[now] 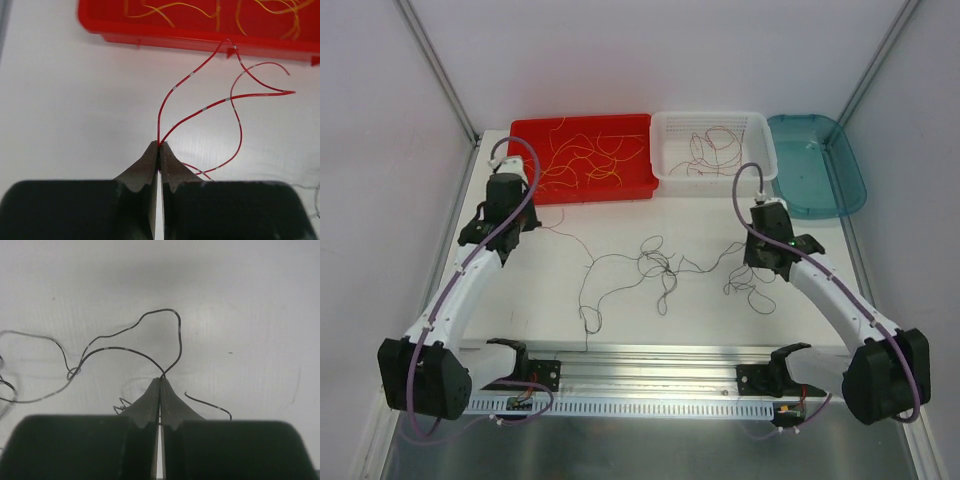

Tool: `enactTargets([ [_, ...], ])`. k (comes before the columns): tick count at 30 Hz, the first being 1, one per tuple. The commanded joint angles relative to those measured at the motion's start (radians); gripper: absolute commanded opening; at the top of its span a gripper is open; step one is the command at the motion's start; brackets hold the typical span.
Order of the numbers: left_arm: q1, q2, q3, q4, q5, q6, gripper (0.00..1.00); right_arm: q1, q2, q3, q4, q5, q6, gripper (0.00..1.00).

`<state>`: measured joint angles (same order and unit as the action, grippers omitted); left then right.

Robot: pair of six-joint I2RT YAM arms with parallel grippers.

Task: Untangle the cables

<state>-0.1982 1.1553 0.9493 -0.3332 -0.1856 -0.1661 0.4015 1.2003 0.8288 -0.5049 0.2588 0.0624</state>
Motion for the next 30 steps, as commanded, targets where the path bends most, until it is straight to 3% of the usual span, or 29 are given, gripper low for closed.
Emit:
enactTargets([
  [1, 0.095, -0.066, -0.041, -0.013, -0.115, -0.099, 0.0, -0.131, -0.111, -0.007, -0.076, -0.068, 0.027, 0.01],
  [4, 0.152, -0.101, -0.049, -0.017, -0.132, -0.131, 0.0, -0.2, -0.16, 0.004, -0.096, -0.133, 0.028, 0.01],
  [8, 0.178, -0.12, -0.046, -0.029, -0.144, -0.153, 0.0, -0.202, -0.186, 0.026, -0.121, -0.144, 0.019, 0.01],
  [14, 0.284, -0.195, -0.069, -0.053, -0.293, -0.199, 0.0, -0.251, -0.172, 0.009, -0.155, -0.101, 0.034, 0.01],
  [18, 0.293, -0.203, -0.063, -0.032, -0.181, -0.179, 0.0, -0.254, -0.18, 0.003, -0.132, -0.185, 0.028, 0.03],
  [19, 0.292, -0.195, -0.064, -0.021, -0.075, -0.173, 0.0, -0.247, -0.17, 0.003, -0.123, -0.203, 0.021, 0.04],
  [22, 0.289, -0.164, -0.06, 0.016, 0.128, -0.145, 0.0, -0.201, -0.16, 0.013, -0.106, -0.248, 0.005, 0.17],
  [23, 0.289, -0.155, -0.058, 0.023, 0.183, -0.127, 0.0, -0.184, -0.162, 0.019, -0.104, -0.25, 0.001, 0.29],
  [26, 0.263, -0.129, -0.053, 0.051, 0.373, -0.099, 0.0, -0.118, -0.182, 0.061, -0.118, -0.213, -0.022, 0.48],
  [30, 0.156, -0.115, -0.047, 0.071, 0.503, -0.046, 0.0, -0.014, -0.225, 0.144, -0.15, -0.168, -0.058, 0.65],
])
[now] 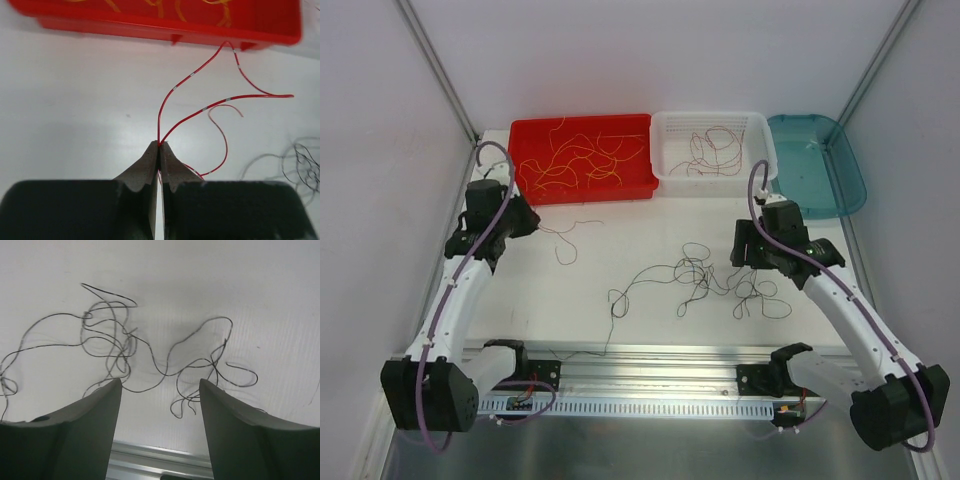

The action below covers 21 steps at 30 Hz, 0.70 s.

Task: Untangle the cables

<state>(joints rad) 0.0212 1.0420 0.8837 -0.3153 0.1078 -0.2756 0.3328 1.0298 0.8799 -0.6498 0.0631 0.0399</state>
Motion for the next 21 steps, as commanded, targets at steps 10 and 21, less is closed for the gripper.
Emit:
enactTargets([
  [10, -0.386, 0.053, 0.014, 0.079, 0.429, 0.133, 0.0, 0.342, -0.06, 0.151, 0.235, -0.196, -0.075, 0.73],
  [21, -0.532, 0.089, 0.008, 0.076, 0.406, 0.17, 0.0, 0.509, 0.154, 0.246, 0.367, -0.256, -0.069, 0.89],
])
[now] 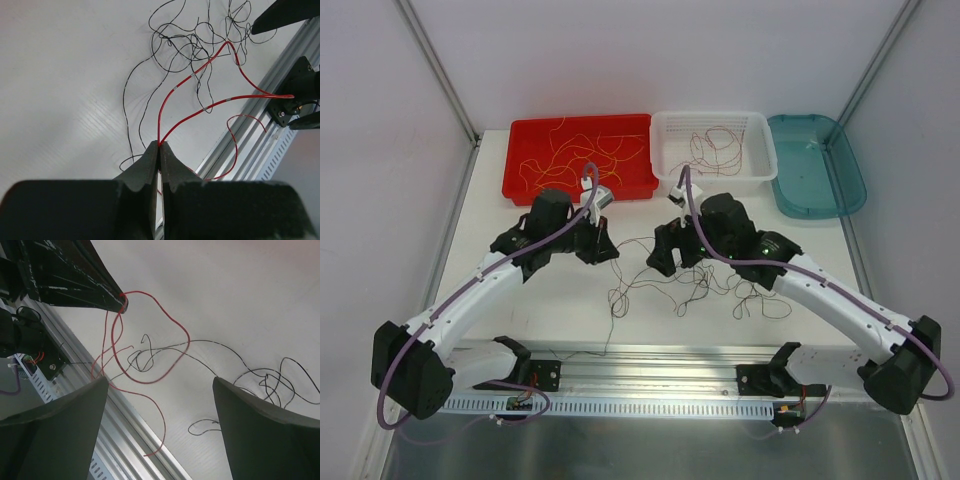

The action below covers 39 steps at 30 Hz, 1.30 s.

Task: Untangle the cables

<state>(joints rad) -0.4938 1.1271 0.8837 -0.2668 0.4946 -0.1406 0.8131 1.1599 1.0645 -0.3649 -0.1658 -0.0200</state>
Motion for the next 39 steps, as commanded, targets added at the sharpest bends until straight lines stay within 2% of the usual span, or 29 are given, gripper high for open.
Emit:
enactTargets([
  [1, -0.019, 0.003, 0.009, 0.028, 0.018, 0.039, 0.0, 0.034, 0.05, 0.078, 0.083, -0.011, -0.009, 0.9],
  [8, -0.034, -0.007, 0.008, 0.024, 0.024, 0.055, 0.0, 0.035, 0.129, 0.117, 0.081, 0.046, -0.003, 0.92],
  [12, -0.038, -0.016, 0.004, 0.024, 0.029, 0.064, 0.01, 0.035, 0.173, 0.129, 0.09, 0.003, -0.006, 0.83],
  [15, -0.04, -0.018, 0.003, 0.024, 0.021, 0.07, 0.0, 0.037, 0.182, 0.135, 0.096, -0.038, -0.009, 0.69],
  [16, -0.038, -0.018, 0.003, 0.024, 0.015, 0.072, 0.01, 0.035, 0.184, 0.135, 0.096, -0.044, -0.009, 0.59],
  [18, -0.038, -0.02, 0.003, 0.024, 0.007, 0.075, 0.01, 0.037, 0.184, 0.13, 0.092, -0.04, -0.012, 0.49],
  [19, -0.038, -0.02, 0.001, 0.026, 0.006, 0.075, 0.01, 0.037, 0.178, 0.13, 0.09, -0.031, -0.017, 0.39],
  [21, -0.038, -0.023, 0.001, 0.026, -0.002, 0.073, 0.01, 0.035, 0.172, 0.126, 0.081, -0.02, -0.02, 0.3],
  [22, -0.038, -0.023, 0.001, 0.026, -0.011, 0.075, 0.01, 0.035, 0.166, 0.124, 0.081, -0.014, -0.023, 0.23],
  [27, -0.04, -0.021, 0.0, 0.026, -0.05, 0.065, 0.05, 0.028, 0.146, 0.124, 0.058, 0.011, -0.037, 0.08],
  [28, -0.04, -0.023, -0.003, 0.026, -0.054, 0.065, 0.07, 0.028, 0.141, 0.127, 0.052, 0.024, -0.038, 0.02],
  [29, -0.04, -0.023, -0.003, 0.026, -0.063, 0.064, 0.17, 0.024, 0.135, 0.127, 0.043, 0.032, -0.043, 0.01],
  [31, -0.04, -0.029, -0.005, 0.026, -0.074, 0.059, 0.25, 0.017, 0.127, 0.134, 0.032, 0.055, -0.047, 0.01],
  [32, -0.038, -0.03, -0.003, 0.026, -0.079, 0.058, 0.34, 0.006, 0.118, 0.141, 0.017, 0.064, -0.051, 0.01],
  [35, -0.038, -0.038, -0.003, 0.026, -0.087, 0.058, 0.51, -0.021, 0.109, 0.178, -0.026, 0.1, -0.054, 0.01],
  [36, -0.04, -0.039, -0.006, 0.026, -0.091, 0.059, 0.67, -0.031, 0.104, 0.19, -0.038, 0.11, -0.06, 0.01],
  [39, -0.038, -0.046, -0.006, 0.028, -0.116, 0.055, 0.81, -0.066, 0.09, 0.236, -0.08, 0.194, -0.072, 0.01],
])
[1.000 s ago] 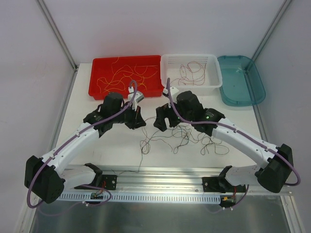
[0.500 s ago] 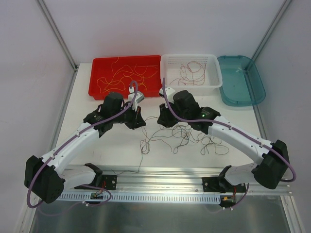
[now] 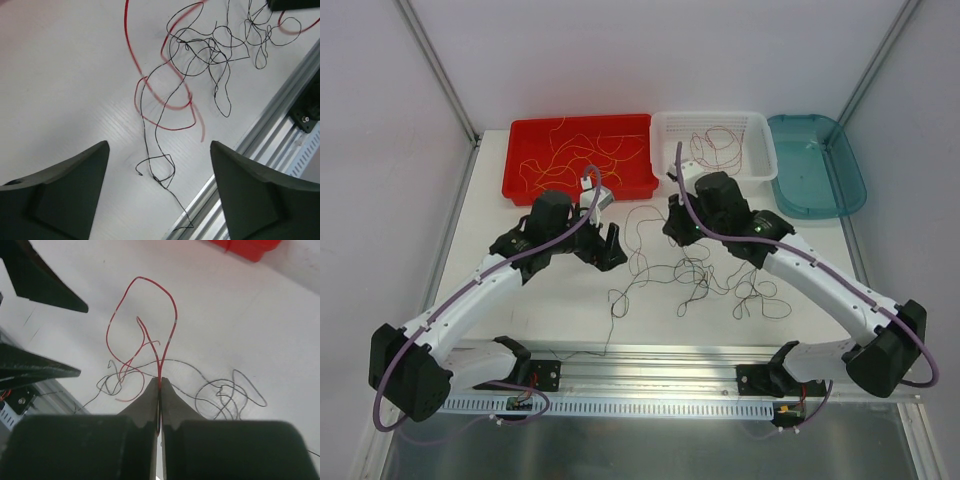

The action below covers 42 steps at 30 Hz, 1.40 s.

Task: Untangle the cables

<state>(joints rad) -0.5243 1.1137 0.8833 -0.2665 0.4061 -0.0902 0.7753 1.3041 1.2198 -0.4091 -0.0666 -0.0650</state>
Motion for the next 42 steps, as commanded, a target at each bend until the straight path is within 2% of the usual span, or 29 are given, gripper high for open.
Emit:
enactTargets([
  [1, -0.009, -0.034, -0.006, 0.026, -0.045, 0.003, 0.89, -0.04, -0.057, 0.093, -0.045, 0.112, -0.029, 0.01],
  [4, -0.009, -0.041, -0.007, 0.026, -0.065, -0.005, 0.99, -0.096, -0.055, 0.151, -0.083, 0.18, -0.036, 0.01],
  [10, -0.009, -0.052, -0.014, 0.024, -0.163, -0.013, 0.99, -0.252, -0.045, 0.256, -0.07, 0.292, -0.019, 0.01],
  [14, -0.008, -0.045, -0.018, 0.013, -0.288, -0.022, 0.99, -0.358, 0.015, 0.305, 0.011, 0.361, -0.027, 0.01],
  [16, -0.008, -0.029, -0.009, 0.001, -0.306, -0.022, 0.99, -0.392, 0.04, 0.308, 0.08, 0.376, -0.027, 0.01],
  [24, -0.008, 0.009, 0.0, -0.023, -0.365, -0.023, 0.99, -0.508, 0.279, 0.427, 0.26, 0.315, -0.044, 0.01],
  [29, -0.006, 0.049, 0.014, -0.04, -0.368, -0.011, 0.99, -0.531, 0.518, 0.547, 0.326, 0.223, -0.042, 0.03],
  [32, -0.006, 0.072, 0.022, -0.046, -0.371, -0.005, 0.99, -0.539, 0.656, 0.633, 0.336, 0.231, -0.042, 0.16],
  [33, -0.006, 0.077, 0.023, -0.046, -0.371, 0.0, 0.99, -0.542, 0.693, 0.659, 0.328, 0.231, -0.044, 0.3],
  [36, -0.006, 0.089, 0.028, -0.051, -0.368, 0.006, 0.99, -0.561, 0.774, 0.753, 0.257, 0.246, -0.048, 0.61],
  [39, -0.006, 0.09, 0.032, -0.054, -0.368, 0.006, 0.99, -0.568, 0.735, 0.719, 0.224, 0.283, -0.059, 0.78],
  [42, -0.005, 0.087, 0.037, -0.057, -0.356, 0.001, 0.99, -0.567, 0.617, 0.598, 0.216, 0.268, -0.064, 0.81],
])
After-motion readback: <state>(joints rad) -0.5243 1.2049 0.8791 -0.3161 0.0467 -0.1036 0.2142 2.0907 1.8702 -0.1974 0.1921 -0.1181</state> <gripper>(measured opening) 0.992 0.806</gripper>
